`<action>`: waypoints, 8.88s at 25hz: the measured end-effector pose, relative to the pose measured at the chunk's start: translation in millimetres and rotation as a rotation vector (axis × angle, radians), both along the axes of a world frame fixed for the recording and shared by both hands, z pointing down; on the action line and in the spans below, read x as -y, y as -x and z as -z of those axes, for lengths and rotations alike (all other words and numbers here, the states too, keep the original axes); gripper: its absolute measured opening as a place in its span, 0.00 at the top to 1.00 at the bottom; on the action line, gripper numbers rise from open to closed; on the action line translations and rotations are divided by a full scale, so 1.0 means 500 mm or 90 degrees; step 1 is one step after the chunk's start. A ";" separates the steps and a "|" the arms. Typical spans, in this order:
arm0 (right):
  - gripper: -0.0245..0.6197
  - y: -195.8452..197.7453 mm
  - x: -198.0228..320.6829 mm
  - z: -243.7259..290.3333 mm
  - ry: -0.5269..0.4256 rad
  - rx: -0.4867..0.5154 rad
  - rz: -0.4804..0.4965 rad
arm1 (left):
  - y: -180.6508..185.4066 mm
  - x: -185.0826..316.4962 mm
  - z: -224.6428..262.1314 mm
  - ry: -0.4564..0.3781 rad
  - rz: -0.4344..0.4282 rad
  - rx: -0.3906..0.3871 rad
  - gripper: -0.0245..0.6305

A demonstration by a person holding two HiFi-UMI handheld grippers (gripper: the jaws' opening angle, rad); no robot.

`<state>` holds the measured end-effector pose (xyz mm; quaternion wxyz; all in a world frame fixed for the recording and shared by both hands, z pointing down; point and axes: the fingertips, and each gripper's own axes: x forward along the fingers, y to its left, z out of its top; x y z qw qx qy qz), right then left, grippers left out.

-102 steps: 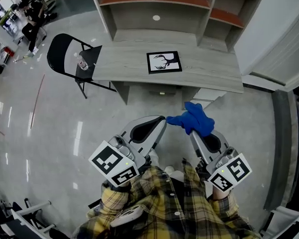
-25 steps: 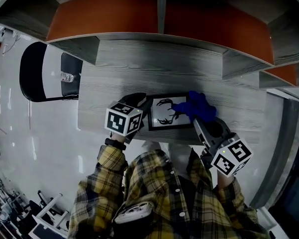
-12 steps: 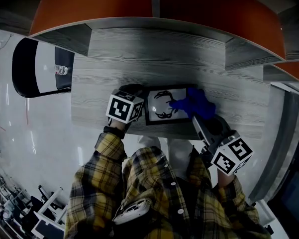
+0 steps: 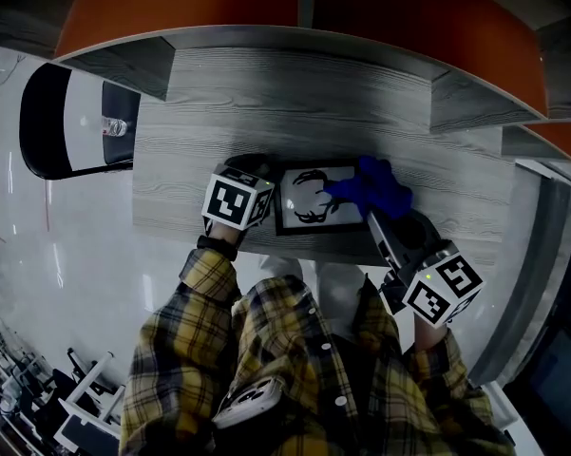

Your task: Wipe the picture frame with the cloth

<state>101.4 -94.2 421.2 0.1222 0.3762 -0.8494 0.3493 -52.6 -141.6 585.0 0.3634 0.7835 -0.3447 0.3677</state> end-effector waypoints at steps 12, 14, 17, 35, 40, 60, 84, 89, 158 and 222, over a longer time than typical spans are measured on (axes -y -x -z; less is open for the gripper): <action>0.90 0.004 0.012 -0.005 0.004 0.002 -0.001 | -0.006 -0.005 -0.004 0.049 0.025 -0.056 0.76; 0.90 0.003 0.019 -0.011 0.004 -0.005 0.003 | -0.006 -0.005 -0.004 0.052 0.023 -0.055 0.76; 0.90 0.008 0.036 -0.027 -0.005 -0.033 0.024 | -0.009 -0.006 -0.002 0.054 0.024 -0.056 0.77; 0.90 0.035 0.071 -0.313 0.034 -0.442 0.193 | -0.008 -0.005 -0.001 0.050 0.038 -0.071 0.77; 0.90 0.025 0.044 -0.320 0.091 -0.411 0.184 | -0.009 -0.005 -0.004 0.052 0.040 -0.073 0.78; 0.90 -0.003 -0.180 -0.302 0.211 -0.347 0.244 | -0.012 -0.004 -0.003 0.054 0.041 -0.070 0.78; 0.90 0.103 0.043 -0.317 0.057 -0.406 0.201 | -0.010 -0.004 -0.003 0.047 0.072 -0.077 0.78; 0.90 0.102 -0.003 -0.318 0.101 -0.400 0.240 | -0.011 -0.006 -0.003 0.047 0.077 -0.079 0.79; 0.90 0.181 -0.203 -0.301 0.187 -0.285 0.267 | -0.006 -0.007 -0.002 0.042 0.069 -0.129 0.80; 0.90 0.141 -0.107 0.034 -0.046 -0.097 0.075 | -0.032 -0.025 0.202 -0.052 -0.008 -0.243 0.84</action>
